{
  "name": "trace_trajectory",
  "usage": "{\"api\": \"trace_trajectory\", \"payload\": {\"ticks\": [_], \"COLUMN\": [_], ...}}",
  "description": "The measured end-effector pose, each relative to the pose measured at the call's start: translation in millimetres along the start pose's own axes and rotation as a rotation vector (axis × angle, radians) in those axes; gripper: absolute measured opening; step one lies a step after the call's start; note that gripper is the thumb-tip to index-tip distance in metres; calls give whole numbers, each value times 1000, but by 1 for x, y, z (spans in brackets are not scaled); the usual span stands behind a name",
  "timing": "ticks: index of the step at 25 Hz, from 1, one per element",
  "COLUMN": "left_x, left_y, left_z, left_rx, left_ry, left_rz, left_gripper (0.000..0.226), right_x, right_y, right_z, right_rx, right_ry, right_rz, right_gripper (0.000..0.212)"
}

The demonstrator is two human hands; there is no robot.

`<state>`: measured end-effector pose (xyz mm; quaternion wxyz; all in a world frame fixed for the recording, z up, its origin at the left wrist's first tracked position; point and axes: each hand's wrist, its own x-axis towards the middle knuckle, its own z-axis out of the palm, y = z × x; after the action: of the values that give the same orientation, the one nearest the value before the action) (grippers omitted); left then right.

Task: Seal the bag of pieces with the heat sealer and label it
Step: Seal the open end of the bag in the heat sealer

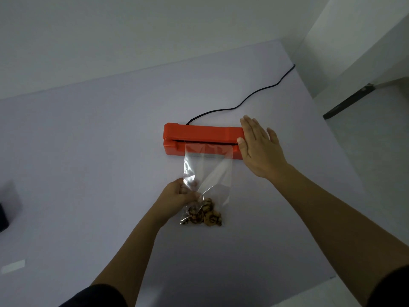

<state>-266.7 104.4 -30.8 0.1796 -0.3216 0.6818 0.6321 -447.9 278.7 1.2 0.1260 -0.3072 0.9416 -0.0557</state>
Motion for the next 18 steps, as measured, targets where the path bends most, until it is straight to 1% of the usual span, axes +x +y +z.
{"api": "trace_trajectory", "payload": {"ticks": [5,9,13,18], "left_x": [-1,-2,-3,-3], "left_y": [2,3,1,1], "left_z": [0,0,-1,0], "left_rx": [0,-22,-21,-11], "left_ry": [3,-3,-4,1], "left_rz": [6,5,11,6], "left_gripper": [25,28,30,26], "right_x": [2,2,2,2], "right_y": [0,0,0,1], "right_z": [-1,-1,-1,-1], "right_rx": [6,6,-1,-10], "right_ry": [5,3,-1,-11], "right_rz": [-3,-2,-7,-6], "right_gripper": [59,56,64,59]}}
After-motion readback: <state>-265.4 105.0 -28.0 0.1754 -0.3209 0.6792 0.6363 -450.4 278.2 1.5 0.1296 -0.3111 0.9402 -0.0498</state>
